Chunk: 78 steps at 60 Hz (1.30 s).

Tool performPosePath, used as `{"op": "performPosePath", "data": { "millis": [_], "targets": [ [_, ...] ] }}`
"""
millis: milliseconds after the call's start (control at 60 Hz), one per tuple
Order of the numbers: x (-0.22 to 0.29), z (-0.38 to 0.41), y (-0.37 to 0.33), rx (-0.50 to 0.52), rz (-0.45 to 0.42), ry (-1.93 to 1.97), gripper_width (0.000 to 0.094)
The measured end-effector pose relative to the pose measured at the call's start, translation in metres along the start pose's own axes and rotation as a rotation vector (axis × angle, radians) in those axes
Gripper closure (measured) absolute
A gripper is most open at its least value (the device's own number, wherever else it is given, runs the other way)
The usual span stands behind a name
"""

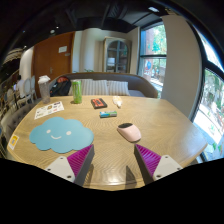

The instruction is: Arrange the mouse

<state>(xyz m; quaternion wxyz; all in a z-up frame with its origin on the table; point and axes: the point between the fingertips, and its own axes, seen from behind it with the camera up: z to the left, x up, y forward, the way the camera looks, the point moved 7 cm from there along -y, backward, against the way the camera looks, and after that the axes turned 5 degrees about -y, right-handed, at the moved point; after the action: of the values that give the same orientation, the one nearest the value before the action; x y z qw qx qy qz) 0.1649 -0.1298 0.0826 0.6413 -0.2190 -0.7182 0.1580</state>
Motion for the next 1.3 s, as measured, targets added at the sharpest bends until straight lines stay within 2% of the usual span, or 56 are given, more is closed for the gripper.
{"op": "performPosePath", "data": {
  "millis": [200, 350, 483, 633, 733, 767, 983, 1067, 1200, 1300],
  "targets": [
    [-0.011, -0.064, 0.065, -0.017, 0.096, 0.029, 0.0109],
    [-0.008, -0.083, 0.103, -0.002, 0.145, 0.029, 0.0117],
    [0.004, -0.089, 0.137, 0.037, 0.141, 0.09, 0.0133],
    [0.016, -0.098, 0.161, 0.034, 0.145, 0.091, 0.0212],
    [0.02, -0.105, 0.169, 0.011, 0.145, 0.104, 0.0383],
    [0.021, -0.106, 0.17, 0.005, 0.142, 0.112, 0.0384],
    [0.023, -0.106, 0.16, -0.072, 0.101, 0.197, 0.0506],
    [0.05, -0.087, 0.133, -0.087, 0.004, 0.147, 0.054],
    [0.115, -0.018, 0.071, -0.029, -0.165, 0.124, 0.0547],
    [0.137, 0.052, 0.041, 0.037, -0.205, 0.117, 0.0549]
  ]
}}
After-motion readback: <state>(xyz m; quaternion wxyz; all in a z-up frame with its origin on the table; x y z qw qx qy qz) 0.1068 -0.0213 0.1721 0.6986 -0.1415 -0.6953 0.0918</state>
